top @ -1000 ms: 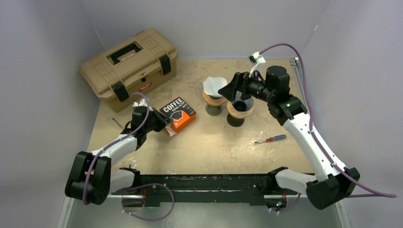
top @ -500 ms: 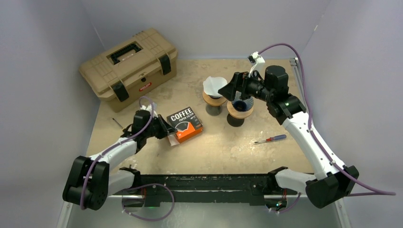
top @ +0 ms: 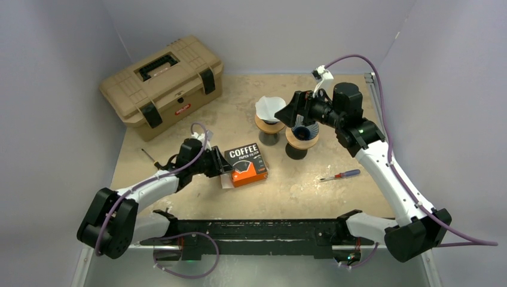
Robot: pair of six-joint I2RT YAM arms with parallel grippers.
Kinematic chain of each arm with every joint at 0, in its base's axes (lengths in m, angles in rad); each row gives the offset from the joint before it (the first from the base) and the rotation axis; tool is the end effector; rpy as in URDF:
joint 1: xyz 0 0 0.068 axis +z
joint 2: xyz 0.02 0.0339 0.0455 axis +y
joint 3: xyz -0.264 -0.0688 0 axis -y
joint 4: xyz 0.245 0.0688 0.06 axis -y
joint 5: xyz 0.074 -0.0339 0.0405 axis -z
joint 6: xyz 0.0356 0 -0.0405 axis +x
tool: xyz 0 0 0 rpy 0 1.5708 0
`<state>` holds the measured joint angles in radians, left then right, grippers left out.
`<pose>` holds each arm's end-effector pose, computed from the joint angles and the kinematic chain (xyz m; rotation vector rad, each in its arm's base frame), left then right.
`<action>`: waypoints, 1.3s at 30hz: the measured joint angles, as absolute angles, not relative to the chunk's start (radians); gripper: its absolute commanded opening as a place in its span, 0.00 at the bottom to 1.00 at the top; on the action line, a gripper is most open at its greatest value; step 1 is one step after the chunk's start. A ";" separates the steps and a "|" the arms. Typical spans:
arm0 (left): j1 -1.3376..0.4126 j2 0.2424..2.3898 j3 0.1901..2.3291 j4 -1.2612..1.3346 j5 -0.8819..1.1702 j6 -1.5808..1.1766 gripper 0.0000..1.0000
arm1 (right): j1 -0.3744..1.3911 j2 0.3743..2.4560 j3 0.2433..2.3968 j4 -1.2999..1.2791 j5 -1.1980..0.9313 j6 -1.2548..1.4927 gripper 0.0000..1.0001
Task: Place the coffee filter in the dripper
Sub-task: Move the coffee filter holder to the center of the board.
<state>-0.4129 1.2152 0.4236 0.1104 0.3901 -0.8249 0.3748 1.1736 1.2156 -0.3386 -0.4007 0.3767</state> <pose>0.2016 -0.1031 0.1615 -0.2720 2.4162 -1.0590 0.2390 0.1089 0.3960 -0.2865 1.9191 0.8836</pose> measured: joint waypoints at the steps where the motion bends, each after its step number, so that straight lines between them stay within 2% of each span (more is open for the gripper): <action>1: -0.413 1.205 0.426 0.101 0.380 -0.822 0.48 | 0.375 1.174 1.216 -0.340 -0.400 0.376 0.98; 5: -0.413 1.143 0.441 0.050 0.332 -0.810 0.64 | 0.375 1.174 1.216 -0.346 -0.396 0.375 0.98; 9: -0.413 1.074 0.453 0.002 0.276 -0.800 0.68 | 0.375 1.174 1.216 -0.347 -0.391 0.374 0.98; 16: -0.413 1.042 0.454 -0.041 0.210 -0.804 0.60 | 0.375 1.174 1.216 -0.347 -0.392 0.373 0.98; 22: -0.413 1.022 0.454 -0.024 0.202 -0.820 0.60 | 0.403 1.175 1.218 -0.348 -0.394 0.373 0.98; 29: -0.413 0.985 0.454 -0.064 0.146 -0.819 0.62 | 0.600 1.225 1.288 -0.374 -0.322 0.354 0.97; 33: -0.413 0.969 0.454 -0.079 0.126 -0.819 0.56 | 0.725 1.263 1.313 -0.396 -0.233 0.340 0.95; 39: -0.413 0.965 0.437 -0.017 0.165 -0.829 0.50 | 0.838 1.298 1.298 -0.404 -0.148 0.341 0.86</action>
